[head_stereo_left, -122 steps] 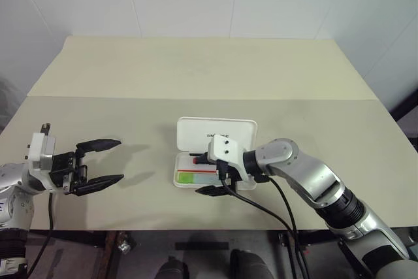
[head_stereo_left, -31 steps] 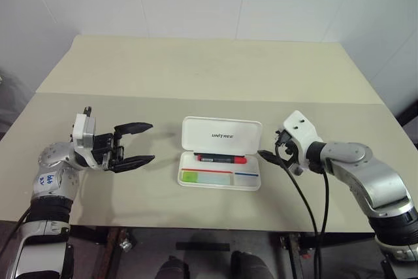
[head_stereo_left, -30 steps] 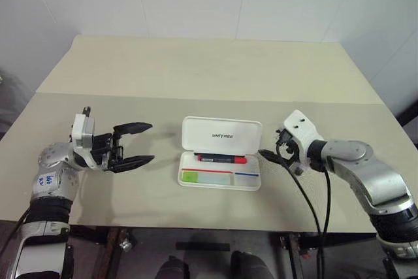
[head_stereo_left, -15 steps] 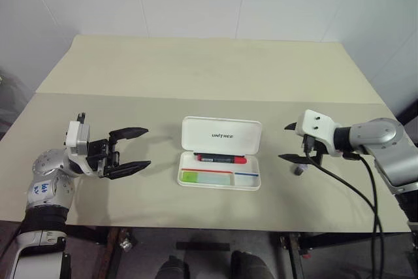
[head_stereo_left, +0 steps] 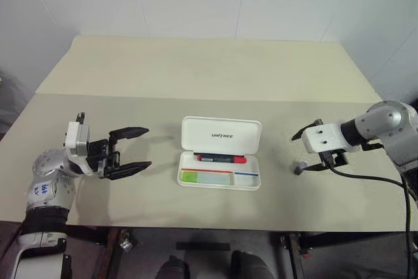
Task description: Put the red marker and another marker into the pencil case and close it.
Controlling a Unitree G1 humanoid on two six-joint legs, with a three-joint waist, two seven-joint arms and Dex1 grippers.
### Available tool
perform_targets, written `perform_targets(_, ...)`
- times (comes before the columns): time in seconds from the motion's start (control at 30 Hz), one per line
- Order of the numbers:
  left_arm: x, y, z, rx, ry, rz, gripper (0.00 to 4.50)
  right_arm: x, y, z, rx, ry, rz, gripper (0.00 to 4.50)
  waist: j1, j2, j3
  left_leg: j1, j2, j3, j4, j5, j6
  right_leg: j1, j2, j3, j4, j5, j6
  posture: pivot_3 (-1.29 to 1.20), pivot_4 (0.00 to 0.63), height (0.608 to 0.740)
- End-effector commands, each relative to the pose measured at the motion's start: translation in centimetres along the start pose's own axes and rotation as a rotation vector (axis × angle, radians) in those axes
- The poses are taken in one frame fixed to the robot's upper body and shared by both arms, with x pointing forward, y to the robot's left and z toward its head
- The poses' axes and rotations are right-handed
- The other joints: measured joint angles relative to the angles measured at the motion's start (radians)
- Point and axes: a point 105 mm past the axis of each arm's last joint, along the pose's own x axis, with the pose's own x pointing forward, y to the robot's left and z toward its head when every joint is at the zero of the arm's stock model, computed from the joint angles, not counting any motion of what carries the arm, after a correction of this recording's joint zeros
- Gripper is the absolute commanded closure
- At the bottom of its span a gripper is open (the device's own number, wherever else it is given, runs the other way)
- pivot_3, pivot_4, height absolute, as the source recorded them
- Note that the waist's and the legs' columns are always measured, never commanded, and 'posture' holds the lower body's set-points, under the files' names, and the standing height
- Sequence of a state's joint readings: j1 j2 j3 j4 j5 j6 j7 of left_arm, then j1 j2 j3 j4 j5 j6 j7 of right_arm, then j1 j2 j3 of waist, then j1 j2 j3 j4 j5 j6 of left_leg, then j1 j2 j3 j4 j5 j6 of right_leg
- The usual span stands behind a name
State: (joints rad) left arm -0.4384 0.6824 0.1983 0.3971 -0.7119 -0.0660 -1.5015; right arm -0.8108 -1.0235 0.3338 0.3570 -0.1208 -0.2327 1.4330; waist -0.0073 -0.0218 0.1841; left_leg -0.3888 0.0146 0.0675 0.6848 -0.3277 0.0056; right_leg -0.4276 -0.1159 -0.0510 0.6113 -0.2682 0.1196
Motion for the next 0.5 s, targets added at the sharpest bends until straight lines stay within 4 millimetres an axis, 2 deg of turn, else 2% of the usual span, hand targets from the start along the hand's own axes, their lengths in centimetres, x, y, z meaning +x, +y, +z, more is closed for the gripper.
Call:
perform_targets(0.03, -0.2, -0.9, 0.9, 0.043, -0.007, -0.057, 0.00, -0.1, -0.3, -0.1, -0.084, 0.035, 0.035, 0.01, -0.001, 0.000, 0.000, 0.000, 0.000, 0.000, 0.000, 0.000, 0.000, 0.000, 0.000, 0.000, 0.000, 0.000, 0.000, 0.00, 0.150, 0.740)
perform_targets(0.5, -0.8, -1.4, 1.2, 0.051, 0.003, -0.027, 0.00, 1.9, 1.3, -0.7, -0.210, 0.048, 0.200, 0.01, -0.021, 0.001, 0.001, 0.000, 0.001, 0.000, 0.000, 0.000, -0.001, 0.000, 0.000, 0.000, 0.001, 0.000, 0.000, 0.00, 0.150, 0.740)
